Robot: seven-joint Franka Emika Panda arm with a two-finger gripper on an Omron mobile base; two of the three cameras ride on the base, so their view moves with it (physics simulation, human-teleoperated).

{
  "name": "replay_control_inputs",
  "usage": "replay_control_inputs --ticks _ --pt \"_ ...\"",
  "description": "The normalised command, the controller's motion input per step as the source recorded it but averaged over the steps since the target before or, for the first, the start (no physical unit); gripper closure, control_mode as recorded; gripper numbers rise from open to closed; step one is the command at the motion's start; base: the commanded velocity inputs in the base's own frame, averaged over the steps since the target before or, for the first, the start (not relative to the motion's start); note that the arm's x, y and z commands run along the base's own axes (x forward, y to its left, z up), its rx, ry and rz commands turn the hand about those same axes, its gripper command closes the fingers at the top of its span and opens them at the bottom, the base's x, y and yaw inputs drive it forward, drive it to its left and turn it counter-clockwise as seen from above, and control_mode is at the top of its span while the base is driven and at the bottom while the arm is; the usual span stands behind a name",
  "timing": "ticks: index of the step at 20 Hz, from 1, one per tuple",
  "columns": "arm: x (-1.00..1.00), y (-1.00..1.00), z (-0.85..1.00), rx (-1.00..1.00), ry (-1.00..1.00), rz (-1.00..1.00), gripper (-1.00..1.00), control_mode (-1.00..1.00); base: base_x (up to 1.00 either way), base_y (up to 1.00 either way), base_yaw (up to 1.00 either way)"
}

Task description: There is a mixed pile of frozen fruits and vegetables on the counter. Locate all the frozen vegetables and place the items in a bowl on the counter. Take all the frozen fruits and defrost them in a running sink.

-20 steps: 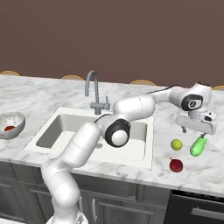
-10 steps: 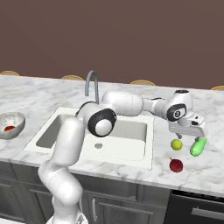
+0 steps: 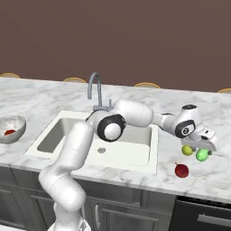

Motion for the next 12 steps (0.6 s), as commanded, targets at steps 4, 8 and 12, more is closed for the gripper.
replay_control_inputs --ticks 4,8,12 --pt "0.23 -0.36 0.13 0.14 0.13 -0.03 -1.0 -1.0 0.0 0.0 0.0" --pt "0.02 0.0 -0.44 0.13 0.02 0.0 -1.0 -1.0 0.0 0.0 0.0" --pt "-0.01 0.0 -0.47 0.12 -0.03 0.0 -1.0 -1.0 0.0 0.0 0.0"
